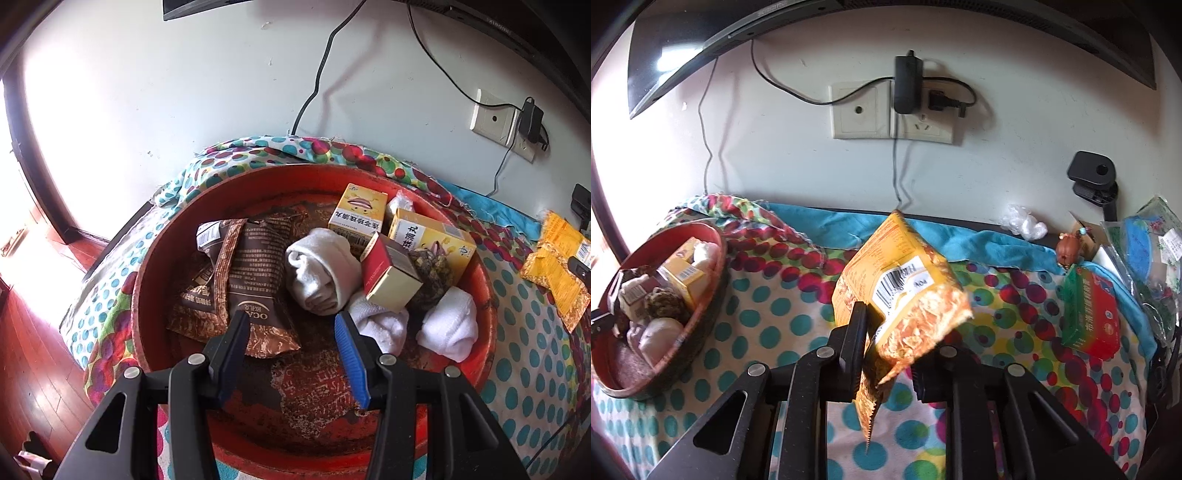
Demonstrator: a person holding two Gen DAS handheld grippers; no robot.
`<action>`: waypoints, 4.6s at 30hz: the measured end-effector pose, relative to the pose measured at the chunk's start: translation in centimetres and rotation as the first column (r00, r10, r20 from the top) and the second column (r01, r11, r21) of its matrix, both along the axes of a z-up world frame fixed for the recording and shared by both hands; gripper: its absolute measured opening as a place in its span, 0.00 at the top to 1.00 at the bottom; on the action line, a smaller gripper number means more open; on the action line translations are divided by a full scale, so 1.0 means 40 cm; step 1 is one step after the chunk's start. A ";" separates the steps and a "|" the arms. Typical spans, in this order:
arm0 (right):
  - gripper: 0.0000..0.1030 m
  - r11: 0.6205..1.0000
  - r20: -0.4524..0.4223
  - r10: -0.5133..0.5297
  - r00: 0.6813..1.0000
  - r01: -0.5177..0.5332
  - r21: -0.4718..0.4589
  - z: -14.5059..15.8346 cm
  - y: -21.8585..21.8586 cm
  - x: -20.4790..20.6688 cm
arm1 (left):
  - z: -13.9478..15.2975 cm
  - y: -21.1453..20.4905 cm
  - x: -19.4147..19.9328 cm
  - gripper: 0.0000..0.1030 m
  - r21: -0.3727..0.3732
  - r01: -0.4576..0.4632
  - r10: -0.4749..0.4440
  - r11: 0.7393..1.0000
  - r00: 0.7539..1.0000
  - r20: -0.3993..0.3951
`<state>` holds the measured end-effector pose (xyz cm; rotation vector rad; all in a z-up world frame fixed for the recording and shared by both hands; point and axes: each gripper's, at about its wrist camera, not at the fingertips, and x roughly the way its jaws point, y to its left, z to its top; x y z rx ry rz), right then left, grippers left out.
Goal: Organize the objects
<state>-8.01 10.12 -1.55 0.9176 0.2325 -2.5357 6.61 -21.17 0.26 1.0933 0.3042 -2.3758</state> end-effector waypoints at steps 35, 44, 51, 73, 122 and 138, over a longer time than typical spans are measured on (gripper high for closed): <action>0.88 0.909 0.095 0.397 0.913 -0.378 -0.174 0.128 -0.488 0.175 | 0.086 -0.034 0.048 0.44 0.019 -0.022 0.023 1.000 0.998 -0.051; 0.89 0.882 0.101 0.421 0.902 -0.380 -0.278 0.177 -0.520 0.133 | 0.069 -0.045 0.046 0.44 0.024 -0.040 0.041 0.999 0.998 -0.042; 0.89 0.849 0.066 0.450 0.891 -0.403 -0.341 0.225 -0.622 0.121 | 0.065 -0.080 0.062 0.44 0.030 -0.092 0.093 0.995 0.995 -0.043; 0.83 0.922 0.183 0.378 0.907 -0.351 -0.164 0.091 -0.646 0.066 | 0.055 -0.114 0.071 0.44 0.035 -0.125 0.126 0.992 0.992 -0.025; 0.01 0.916 0.182 0.197 0.963 -0.247 0.316 0.090 -0.437 0.387 | 0.036 -0.023 0.019 0.37 0.082 -0.027 0.016 0.996 0.991 0.132; 0.01 0.907 0.261 0.166 0.951 -0.251 0.339 0.029 -0.436 0.373 | 0.049 0.002 0.014 0.31 0.081 0.005 -0.015 0.997 0.991 0.130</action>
